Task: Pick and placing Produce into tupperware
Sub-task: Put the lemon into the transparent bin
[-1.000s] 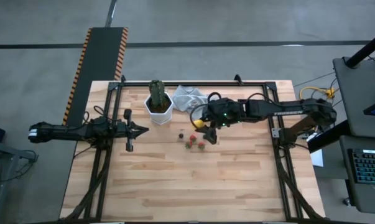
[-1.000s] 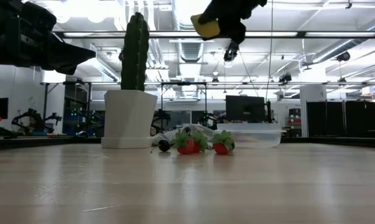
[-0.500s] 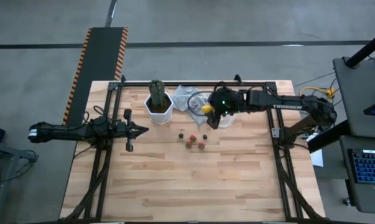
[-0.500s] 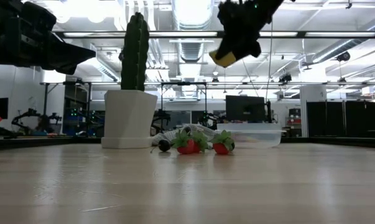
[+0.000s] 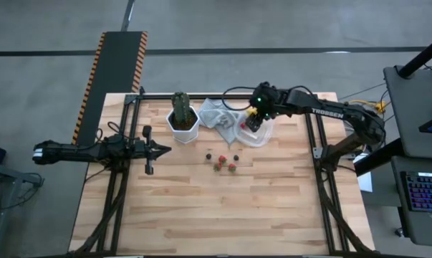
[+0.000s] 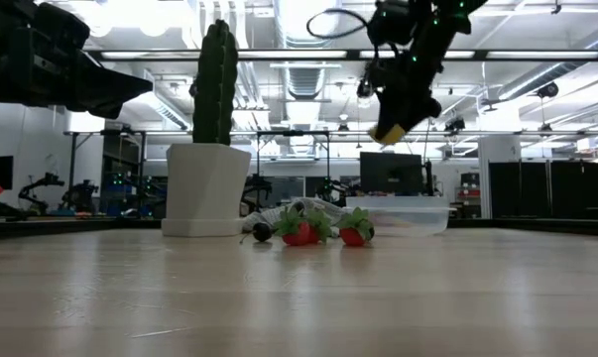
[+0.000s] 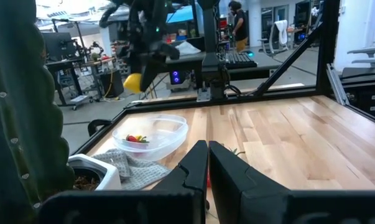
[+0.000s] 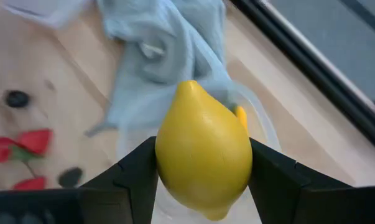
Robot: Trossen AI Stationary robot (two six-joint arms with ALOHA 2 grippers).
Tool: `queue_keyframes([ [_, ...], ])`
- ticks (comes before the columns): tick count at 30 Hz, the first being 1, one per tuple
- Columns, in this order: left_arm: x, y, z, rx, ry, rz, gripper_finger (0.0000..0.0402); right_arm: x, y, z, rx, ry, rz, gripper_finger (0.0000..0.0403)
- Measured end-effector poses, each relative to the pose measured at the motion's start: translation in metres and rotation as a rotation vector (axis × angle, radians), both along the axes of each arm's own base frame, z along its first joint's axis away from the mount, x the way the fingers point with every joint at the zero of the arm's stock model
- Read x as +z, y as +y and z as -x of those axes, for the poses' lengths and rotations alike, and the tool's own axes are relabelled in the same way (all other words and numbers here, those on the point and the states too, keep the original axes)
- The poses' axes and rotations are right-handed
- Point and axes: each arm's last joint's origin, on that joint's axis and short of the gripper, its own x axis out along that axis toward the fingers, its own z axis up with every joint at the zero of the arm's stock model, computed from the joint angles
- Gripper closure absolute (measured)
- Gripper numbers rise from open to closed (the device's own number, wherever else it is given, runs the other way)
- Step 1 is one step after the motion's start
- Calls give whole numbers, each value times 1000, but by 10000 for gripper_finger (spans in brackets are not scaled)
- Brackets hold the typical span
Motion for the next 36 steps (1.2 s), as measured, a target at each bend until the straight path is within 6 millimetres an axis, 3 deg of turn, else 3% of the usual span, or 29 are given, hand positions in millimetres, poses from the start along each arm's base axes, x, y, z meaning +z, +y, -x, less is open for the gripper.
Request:
queue_keyframes([
  [15,0,0,0,-3,2,0,402,-55,-19,15,-66,162,-86,207],
  [36,0,0,0,1,3,0,402,-106,-24,4,-42,226,-174,207],
])
